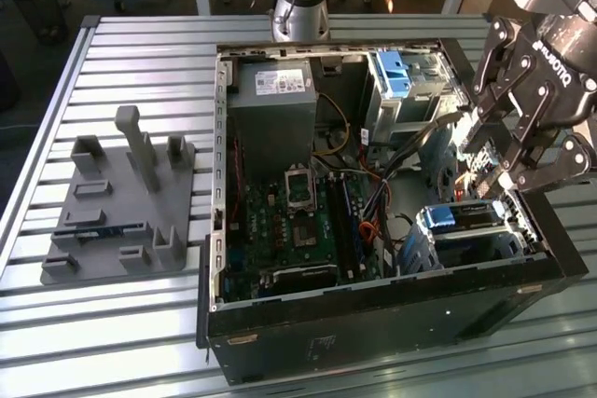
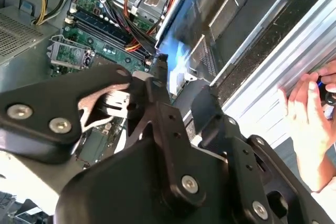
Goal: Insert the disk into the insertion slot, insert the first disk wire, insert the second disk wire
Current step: 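Insert the disk into the insertion slot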
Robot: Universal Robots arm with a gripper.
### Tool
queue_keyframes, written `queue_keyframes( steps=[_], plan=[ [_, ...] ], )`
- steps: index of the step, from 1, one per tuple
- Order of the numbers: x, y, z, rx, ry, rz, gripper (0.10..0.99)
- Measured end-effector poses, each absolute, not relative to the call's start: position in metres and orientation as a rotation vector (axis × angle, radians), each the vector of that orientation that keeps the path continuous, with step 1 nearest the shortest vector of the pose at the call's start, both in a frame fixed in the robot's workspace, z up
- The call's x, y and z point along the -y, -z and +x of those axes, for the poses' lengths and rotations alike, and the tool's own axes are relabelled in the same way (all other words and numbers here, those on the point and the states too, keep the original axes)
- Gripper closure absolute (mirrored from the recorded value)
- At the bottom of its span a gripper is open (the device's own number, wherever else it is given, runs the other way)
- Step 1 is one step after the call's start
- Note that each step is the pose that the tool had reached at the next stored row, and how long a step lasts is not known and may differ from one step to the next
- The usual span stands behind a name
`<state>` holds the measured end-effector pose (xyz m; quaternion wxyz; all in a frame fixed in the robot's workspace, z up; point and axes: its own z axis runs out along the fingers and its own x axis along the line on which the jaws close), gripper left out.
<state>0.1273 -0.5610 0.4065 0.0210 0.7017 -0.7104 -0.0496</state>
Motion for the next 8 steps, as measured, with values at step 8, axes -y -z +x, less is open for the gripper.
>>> queue_keyframes(
  steps=[8],
  plan=[
    [0.5611, -0.4036, 0.1305, 2.198, 0.159, 2.174, 0.529]
  ],
)
